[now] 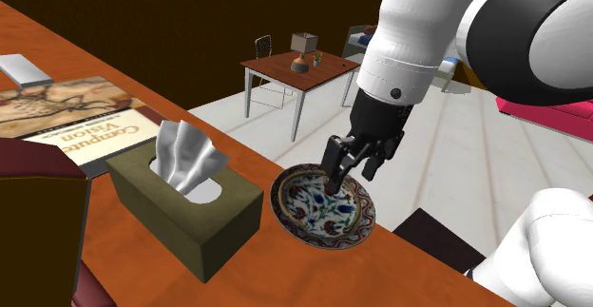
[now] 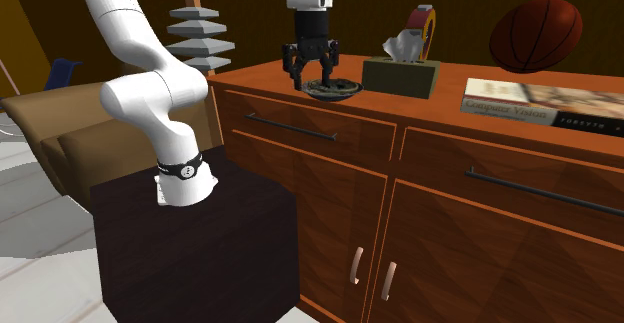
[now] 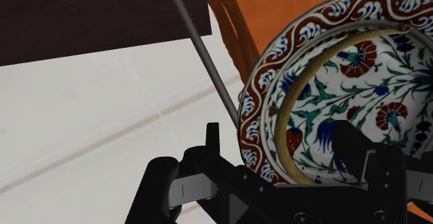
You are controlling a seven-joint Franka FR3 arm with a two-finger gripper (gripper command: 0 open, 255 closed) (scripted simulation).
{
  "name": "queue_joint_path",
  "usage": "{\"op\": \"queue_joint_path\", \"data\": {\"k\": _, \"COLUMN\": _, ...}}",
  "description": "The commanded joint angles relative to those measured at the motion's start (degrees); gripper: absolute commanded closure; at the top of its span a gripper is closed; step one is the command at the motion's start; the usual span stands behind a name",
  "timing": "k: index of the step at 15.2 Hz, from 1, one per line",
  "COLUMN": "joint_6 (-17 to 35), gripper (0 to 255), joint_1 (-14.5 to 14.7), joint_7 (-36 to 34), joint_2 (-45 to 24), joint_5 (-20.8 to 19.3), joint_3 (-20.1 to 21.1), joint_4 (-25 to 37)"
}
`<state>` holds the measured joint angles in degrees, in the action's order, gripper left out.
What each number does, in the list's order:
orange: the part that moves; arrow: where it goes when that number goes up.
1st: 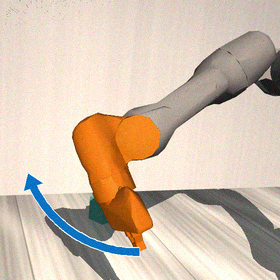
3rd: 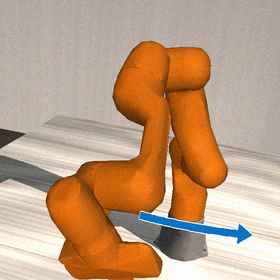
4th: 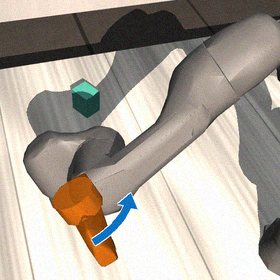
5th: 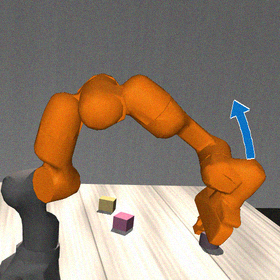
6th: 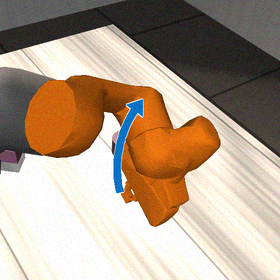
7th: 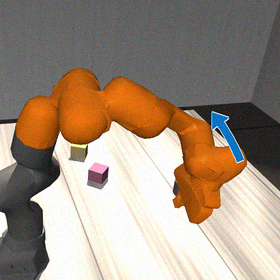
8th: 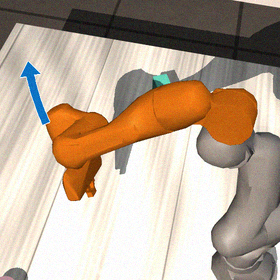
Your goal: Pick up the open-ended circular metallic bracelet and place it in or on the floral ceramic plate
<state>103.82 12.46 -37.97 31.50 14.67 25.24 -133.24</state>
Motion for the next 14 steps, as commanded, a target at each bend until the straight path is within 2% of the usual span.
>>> {"op": "queue_joint_path", "data": {"k": 1, "joint_6": 0.0, "gripper": 0, "joint_1": 0.01, "joint_7": 0.0, "joint_2": 0.0, "joint_5": 0.01, "joint_3": 0.0, "joint_4": -0.02}}
{"op": "queue_joint_path", "data": {"k": 3, "joint_6": -0.05, "gripper": 0, "joint_1": 0.0, "joint_7": -0.01, "joint_2": -0.02, "joint_5": 0.0, "joint_3": 0.0, "joint_4": 0.05}}
{"op": "queue_joint_path", "data": {"k": 7, "joint_6": -7.2, "gripper": 0, "joint_1": -0.49, "joint_7": -0.34, "joint_2": -0.17, "joint_5": -1.03, "joint_3": -1.3, "joint_4": 7.31}}
{"op": "queue_joint_path", "data": {"k": 14, "joint_6": -7.2, "gripper": 0, "joint_1": -0.49, "joint_7": -0.34, "joint_2": -0.17, "joint_5": -1.03, "joint_3": -1.3, "joint_4": 7.31}}
